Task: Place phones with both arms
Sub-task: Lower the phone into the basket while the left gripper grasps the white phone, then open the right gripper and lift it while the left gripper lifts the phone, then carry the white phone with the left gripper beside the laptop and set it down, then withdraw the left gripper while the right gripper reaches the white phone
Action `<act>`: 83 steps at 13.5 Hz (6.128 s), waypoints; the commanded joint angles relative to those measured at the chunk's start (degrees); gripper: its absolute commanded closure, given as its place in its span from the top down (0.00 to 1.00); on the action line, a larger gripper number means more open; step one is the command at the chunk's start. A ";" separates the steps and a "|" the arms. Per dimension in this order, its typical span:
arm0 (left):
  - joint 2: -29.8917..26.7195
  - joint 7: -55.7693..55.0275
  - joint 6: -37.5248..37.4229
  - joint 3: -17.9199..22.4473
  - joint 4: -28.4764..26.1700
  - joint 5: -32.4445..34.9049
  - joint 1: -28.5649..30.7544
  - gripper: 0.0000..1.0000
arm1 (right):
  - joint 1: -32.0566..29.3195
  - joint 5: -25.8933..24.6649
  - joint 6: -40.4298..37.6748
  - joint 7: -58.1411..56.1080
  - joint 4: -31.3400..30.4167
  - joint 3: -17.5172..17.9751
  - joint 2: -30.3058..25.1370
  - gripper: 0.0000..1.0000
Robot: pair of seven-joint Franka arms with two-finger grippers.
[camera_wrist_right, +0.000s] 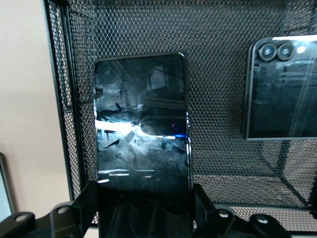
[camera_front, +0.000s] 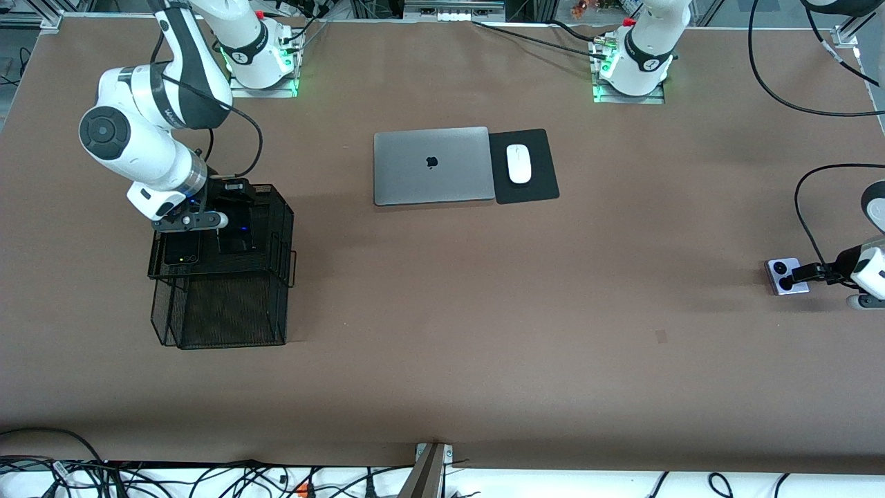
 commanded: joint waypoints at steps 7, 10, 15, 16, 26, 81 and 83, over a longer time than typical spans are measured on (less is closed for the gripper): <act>2.62 1.27 -0.50 -0.29 0.20 -0.37 0.10 1.00 | -0.13 1.87 3.29 0.64 1.39 -1.12 3.65 1.00; 4.19 0.48 -0.33 -0.29 0.37 -0.55 0.10 1.00 | -0.22 1.87 2.59 0.20 2.87 -1.30 3.57 1.00; 4.12 -3.74 -0.94 -0.29 0.64 -0.37 -0.34 0.55 | -0.22 1.69 -8.89 0.20 12.43 -1.92 3.30 1.00; 3.94 -3.31 -1.12 -0.29 0.90 0.24 -0.25 0.38 | -0.22 1.61 -11.62 0.20 14.81 -2.00 3.30 1.00; -7.49 -12.42 -27.35 -1.17 8.08 0.07 -13.23 0.36 | -0.66 -2.00 -30.45 0.20 32.76 -3.23 2.95 1.00; -47.57 -31.87 -32.84 4.11 -10.28 -4.24 -34.09 1.00 | 22.36 -12.10 -7.71 60.92 56.49 19.27 41.26 1.00; -45.90 -31.87 -32.49 4.19 -9.65 -4.24 -33.65 1.00 | 23.68 -12.63 -5.51 64.51 56.49 19.27 43.63 1.00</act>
